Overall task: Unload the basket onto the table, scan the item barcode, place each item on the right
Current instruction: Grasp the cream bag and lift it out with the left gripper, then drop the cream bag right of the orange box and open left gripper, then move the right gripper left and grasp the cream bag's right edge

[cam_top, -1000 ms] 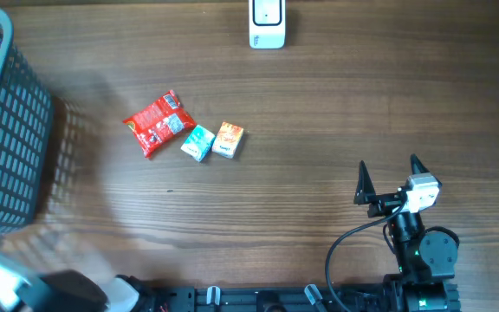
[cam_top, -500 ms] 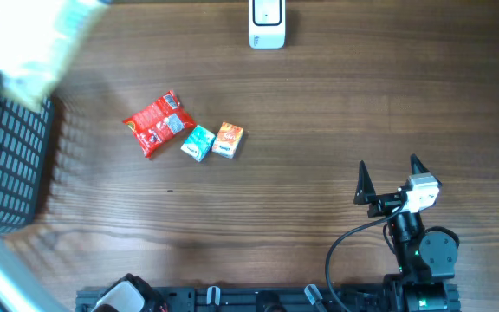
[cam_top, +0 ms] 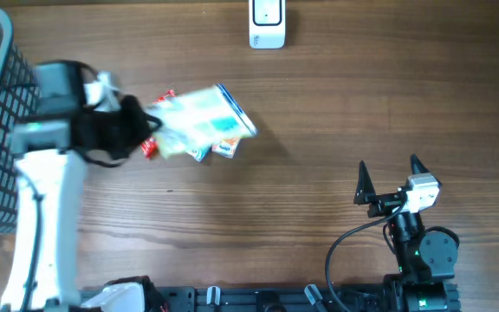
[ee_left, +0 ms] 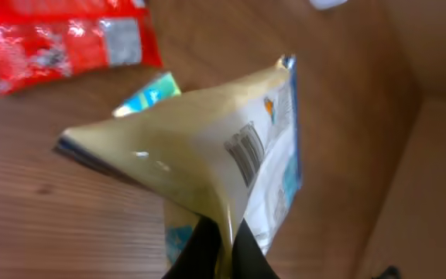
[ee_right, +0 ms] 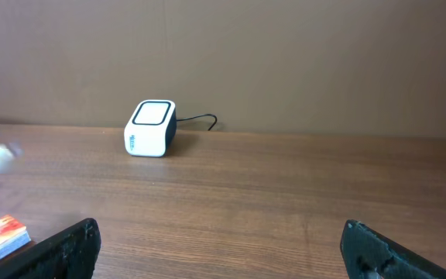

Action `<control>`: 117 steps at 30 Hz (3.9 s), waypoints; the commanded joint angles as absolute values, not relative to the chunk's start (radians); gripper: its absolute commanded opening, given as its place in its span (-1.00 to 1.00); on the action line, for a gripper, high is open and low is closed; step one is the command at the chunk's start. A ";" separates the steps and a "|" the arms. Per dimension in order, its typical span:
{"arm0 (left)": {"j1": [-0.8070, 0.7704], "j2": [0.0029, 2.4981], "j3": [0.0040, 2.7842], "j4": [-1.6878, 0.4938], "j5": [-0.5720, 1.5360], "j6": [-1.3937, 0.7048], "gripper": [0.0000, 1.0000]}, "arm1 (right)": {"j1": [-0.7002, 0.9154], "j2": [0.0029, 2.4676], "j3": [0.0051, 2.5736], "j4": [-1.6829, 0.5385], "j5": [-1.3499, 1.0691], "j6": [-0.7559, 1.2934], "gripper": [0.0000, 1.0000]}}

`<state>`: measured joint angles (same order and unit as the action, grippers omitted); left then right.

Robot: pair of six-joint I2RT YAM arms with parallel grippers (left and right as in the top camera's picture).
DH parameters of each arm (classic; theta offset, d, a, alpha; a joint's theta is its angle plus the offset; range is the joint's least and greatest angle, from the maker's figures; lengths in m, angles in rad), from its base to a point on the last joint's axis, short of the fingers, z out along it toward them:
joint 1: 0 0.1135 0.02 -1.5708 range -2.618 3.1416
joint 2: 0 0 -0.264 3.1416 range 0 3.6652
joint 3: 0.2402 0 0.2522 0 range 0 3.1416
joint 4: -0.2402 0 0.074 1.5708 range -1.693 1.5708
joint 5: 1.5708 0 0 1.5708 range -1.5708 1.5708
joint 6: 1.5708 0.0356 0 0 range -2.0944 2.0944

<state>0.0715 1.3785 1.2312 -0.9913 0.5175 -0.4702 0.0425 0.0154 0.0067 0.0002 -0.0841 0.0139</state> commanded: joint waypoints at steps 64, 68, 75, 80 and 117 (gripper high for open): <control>0.311 1.089 1.412 -1.273 -0.001 -0.532 1.00 | 0.042 0.009 0.005 0.033 -0.529 1.225 0.99; 0.311 1.089 1.412 -1.273 -0.002 -0.532 1.00 | 0.042 0.012 0.005 0.116 -0.650 1.407 1.00; 0.311 1.089 1.412 -1.273 -0.001 -0.532 1.00 | 0.042 0.012 0.028 0.374 -0.764 1.371 0.99; 0.311 1.089 1.412 -1.273 -0.001 -0.532 1.00 | 0.042 0.036 0.134 0.126 -0.756 1.173 0.99; 0.311 1.089 1.412 -1.273 -0.001 -0.532 1.00 | 0.093 1.544 0.876 -0.574 -0.554 0.625 0.99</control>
<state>0.3042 1.0927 1.4055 -1.2758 0.0120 -0.5365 0.0895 1.4643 0.8555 -0.5976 -0.5709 0.6609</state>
